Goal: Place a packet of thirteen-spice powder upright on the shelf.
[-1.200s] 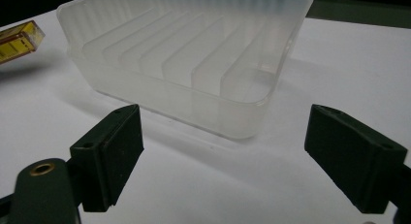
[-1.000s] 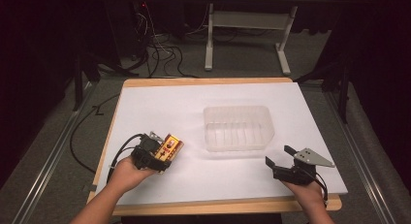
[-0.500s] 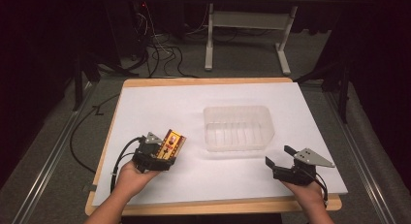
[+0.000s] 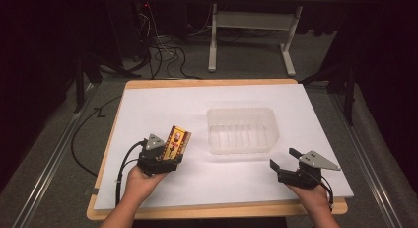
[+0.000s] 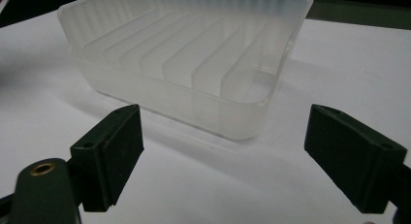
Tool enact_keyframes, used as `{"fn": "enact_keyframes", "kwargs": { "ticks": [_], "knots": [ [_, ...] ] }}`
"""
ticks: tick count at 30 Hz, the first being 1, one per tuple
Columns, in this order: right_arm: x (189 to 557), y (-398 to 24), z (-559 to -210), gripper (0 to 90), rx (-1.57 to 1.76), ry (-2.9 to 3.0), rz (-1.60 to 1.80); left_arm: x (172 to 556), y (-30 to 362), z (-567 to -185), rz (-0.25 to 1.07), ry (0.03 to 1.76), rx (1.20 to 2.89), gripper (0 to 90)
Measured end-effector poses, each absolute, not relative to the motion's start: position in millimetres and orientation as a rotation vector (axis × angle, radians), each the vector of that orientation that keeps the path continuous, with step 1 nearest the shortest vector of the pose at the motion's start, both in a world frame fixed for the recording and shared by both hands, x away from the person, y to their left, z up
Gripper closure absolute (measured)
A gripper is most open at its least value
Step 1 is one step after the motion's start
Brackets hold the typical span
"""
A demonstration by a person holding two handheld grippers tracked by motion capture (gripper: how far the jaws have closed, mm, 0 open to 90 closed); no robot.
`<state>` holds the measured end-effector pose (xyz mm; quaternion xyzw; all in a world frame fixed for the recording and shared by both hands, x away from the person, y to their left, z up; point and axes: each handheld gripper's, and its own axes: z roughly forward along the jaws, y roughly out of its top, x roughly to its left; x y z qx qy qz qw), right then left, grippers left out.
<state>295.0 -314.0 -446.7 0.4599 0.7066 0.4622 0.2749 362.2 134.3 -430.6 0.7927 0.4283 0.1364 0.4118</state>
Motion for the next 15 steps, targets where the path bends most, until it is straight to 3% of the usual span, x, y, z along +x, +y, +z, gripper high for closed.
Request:
{"fn": "enact_keyframes", "kwargs": {
  "ticks": [15],
  "knots": [
    [293.8, -311.8, -443.8, 8.2, 1.217, 1.889, 1.269, 341.7, 135.0, -431.0, 0.367, 1.034, 1.908, 32.7]
  ]
}}
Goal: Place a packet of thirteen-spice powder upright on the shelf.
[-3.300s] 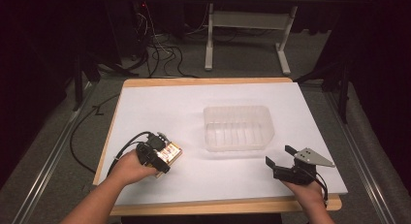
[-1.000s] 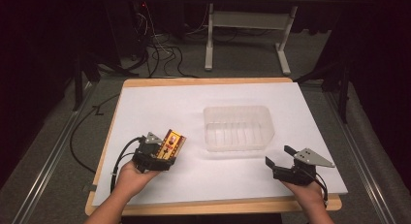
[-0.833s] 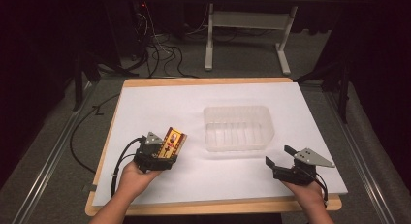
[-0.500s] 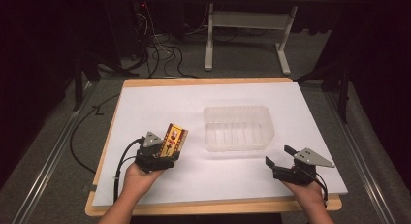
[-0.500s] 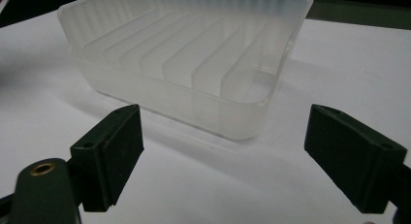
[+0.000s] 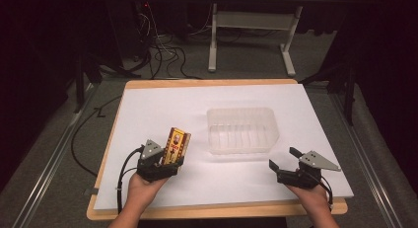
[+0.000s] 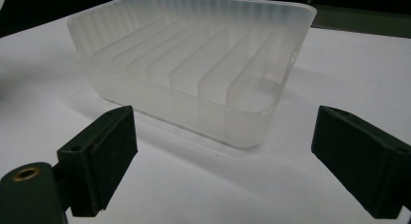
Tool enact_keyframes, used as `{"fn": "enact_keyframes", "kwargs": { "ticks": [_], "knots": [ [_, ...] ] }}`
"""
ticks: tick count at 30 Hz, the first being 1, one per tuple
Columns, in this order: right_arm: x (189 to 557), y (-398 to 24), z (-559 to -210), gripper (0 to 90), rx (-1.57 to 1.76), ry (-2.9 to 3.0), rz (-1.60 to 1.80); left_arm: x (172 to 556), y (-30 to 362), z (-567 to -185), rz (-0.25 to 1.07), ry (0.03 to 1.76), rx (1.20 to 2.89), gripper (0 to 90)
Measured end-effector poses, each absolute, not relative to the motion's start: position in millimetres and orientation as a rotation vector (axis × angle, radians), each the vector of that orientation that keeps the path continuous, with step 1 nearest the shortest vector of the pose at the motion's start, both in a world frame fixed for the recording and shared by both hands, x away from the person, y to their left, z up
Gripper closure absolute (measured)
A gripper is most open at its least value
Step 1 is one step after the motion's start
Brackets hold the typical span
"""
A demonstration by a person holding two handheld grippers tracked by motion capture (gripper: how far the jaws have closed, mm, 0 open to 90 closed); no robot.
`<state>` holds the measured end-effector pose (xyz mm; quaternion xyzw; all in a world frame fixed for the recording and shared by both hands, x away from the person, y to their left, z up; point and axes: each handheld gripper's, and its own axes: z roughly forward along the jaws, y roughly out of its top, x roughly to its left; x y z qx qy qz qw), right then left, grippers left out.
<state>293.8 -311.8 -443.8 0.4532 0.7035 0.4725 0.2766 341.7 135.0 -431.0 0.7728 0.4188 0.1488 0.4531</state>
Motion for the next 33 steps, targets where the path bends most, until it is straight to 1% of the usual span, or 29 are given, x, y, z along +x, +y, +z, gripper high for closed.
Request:
{"fn": "enact_keyframes", "kwargs": {
  "ticks": [9, 22, 33],
  "knots": [
    [292.0, -306.9, -440.1, 0.3, 1.199, 1.879, 1.257, 336.6, 134.7, -425.6, 0.378, 1.010, 1.873, 32.7],
    [290.1, -296.6, -435.7, 0.2, 1.183, 1.903, 1.236, 320.9, 117.4, -418.2, 0.406, 0.937, 1.857, 32.7],
    [290.5, -267.8, -424.4, 0.5, 1.131, 1.936, 1.285, 310.7, 94.9, -418.3, 0.423, 0.878, 1.876, 32.7]
  ]
}}
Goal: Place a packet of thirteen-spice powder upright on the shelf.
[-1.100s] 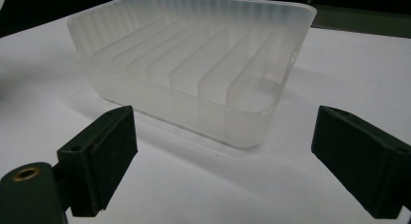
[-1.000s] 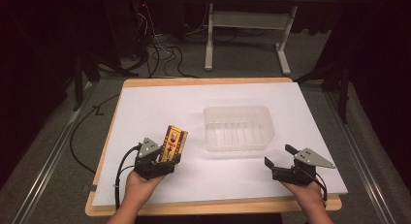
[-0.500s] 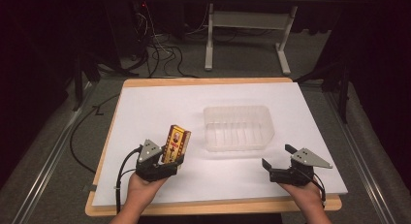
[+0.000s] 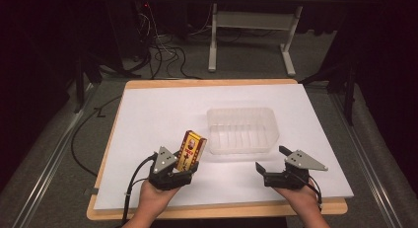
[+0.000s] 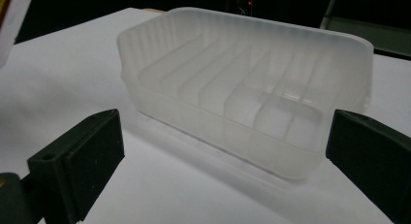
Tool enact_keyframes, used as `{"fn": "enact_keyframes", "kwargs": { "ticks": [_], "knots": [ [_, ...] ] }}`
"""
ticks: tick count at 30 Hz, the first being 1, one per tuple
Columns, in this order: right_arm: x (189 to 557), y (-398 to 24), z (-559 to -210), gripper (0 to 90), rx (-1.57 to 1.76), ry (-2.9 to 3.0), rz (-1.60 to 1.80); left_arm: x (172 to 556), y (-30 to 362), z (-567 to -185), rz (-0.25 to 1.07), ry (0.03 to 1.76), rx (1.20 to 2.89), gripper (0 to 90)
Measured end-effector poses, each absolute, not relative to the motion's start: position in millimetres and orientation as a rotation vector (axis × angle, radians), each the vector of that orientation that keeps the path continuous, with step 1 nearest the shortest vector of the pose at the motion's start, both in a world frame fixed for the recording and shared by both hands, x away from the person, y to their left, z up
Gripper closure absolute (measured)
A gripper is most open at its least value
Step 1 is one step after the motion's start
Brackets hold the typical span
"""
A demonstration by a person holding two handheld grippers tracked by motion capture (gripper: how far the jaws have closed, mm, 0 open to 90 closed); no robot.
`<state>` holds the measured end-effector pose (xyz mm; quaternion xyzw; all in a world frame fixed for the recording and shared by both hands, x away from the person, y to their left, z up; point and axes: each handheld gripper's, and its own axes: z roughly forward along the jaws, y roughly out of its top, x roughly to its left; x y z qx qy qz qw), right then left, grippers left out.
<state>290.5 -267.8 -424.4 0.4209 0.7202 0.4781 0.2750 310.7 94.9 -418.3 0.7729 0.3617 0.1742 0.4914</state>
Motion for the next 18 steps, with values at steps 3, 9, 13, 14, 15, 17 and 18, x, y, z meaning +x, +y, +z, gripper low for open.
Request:
{"fn": "enact_keyframes", "kwargs": {
  "ticks": [3, 9, 13, 14, 15, 17, 18],
  "knots": [
    [294.4, -257.5, -418.4, 0.6, 1.115, 1.951, 1.293, 308.2, 88.5, -418.7, 0.430, 0.864, 1.880, 32.7],
    [302.7, -237.5, -407.2, 1.6, 1.082, 1.978, 1.322, 306.9, 78.0, -420.5, 0.425, 0.856, 1.884, 32.7],
    [308.9, -225.3, -397.6, 2.5, 1.065, 1.983, 1.373, 308.4, 67.2, -422.6, 0.393, 0.873, 1.858, 32.7],
    [310.0, -222.2, -395.4, 2.8, 1.069, 1.980, 1.388, 307.8, 63.8, -423.1, 0.393, 0.868, 1.859, 32.7],
    [311.4, -219.7, -393.6, 3.1, 1.058, 1.976, 1.403, 306.7, 60.5, -423.6, 0.399, 0.862, 1.866, 32.7],
    [312.1, -215.6, -391.5, 3.6, 1.050, 1.973, 1.426, 304.6, 54.9, -425.1, 0.407, 0.848, 1.878, 32.7],
    [311.8, -214.2, -391.3, 3.6, 1.048, 1.974, 1.438, 303.7, 52.7, -425.9, 0.406, 0.841, 1.886, 32.7]
  ]
}}
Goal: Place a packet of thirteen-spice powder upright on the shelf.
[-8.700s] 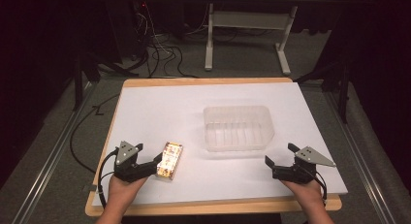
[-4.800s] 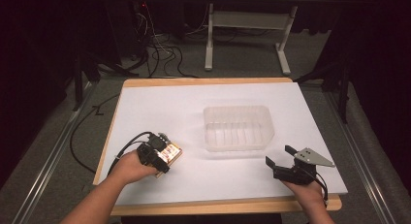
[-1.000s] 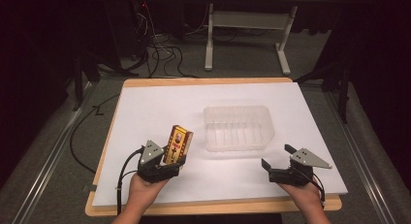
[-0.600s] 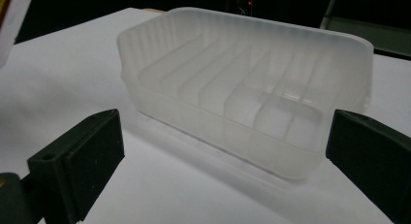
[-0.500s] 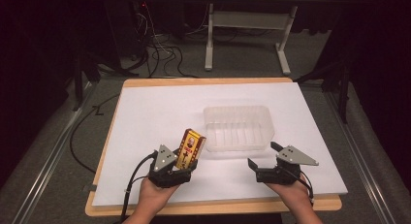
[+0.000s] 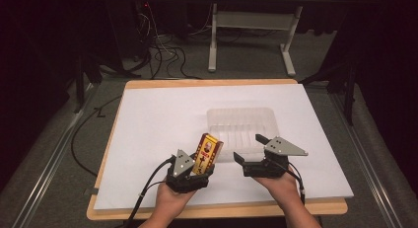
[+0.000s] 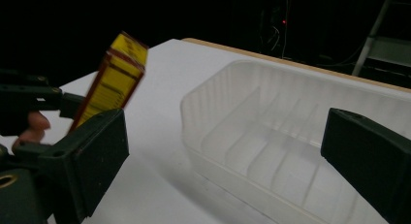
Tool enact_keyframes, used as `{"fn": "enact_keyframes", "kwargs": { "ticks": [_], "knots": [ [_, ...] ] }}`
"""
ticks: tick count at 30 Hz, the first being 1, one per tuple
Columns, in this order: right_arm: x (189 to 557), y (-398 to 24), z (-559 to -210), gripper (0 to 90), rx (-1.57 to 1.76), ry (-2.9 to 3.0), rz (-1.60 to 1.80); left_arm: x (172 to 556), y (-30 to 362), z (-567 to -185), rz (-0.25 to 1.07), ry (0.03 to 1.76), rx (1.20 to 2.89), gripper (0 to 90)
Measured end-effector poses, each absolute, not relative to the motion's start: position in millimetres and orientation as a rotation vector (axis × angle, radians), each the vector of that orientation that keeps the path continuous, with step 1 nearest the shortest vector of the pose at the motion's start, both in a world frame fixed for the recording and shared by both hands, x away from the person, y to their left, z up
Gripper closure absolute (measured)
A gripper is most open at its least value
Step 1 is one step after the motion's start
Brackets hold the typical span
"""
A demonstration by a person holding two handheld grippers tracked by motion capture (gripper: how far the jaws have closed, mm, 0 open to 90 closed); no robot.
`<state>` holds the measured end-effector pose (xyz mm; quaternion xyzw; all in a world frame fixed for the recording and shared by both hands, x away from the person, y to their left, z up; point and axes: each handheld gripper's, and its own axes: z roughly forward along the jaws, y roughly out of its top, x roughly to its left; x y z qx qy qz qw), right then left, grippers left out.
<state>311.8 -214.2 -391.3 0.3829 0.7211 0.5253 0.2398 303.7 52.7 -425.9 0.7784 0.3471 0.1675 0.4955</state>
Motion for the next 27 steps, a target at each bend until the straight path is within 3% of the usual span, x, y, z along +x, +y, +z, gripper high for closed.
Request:
{"fn": "enact_keyframes", "kwargs": {
  "ticks": [10, 27],
  "knots": [
    [300.2, -211.5, -394.1, 8.0, 1.045, 1.993, 1.540, 293.2, 32.7, -431.8, 0.420, 0.783, 1.942, 32.7],
    [291.5, -199.6, -406.7, 24.0, 1.070, 2.076, 1.656, 278.6, 20.0, -430.7, 0.437, 0.739, 1.938, 32.6]
  ]
}}
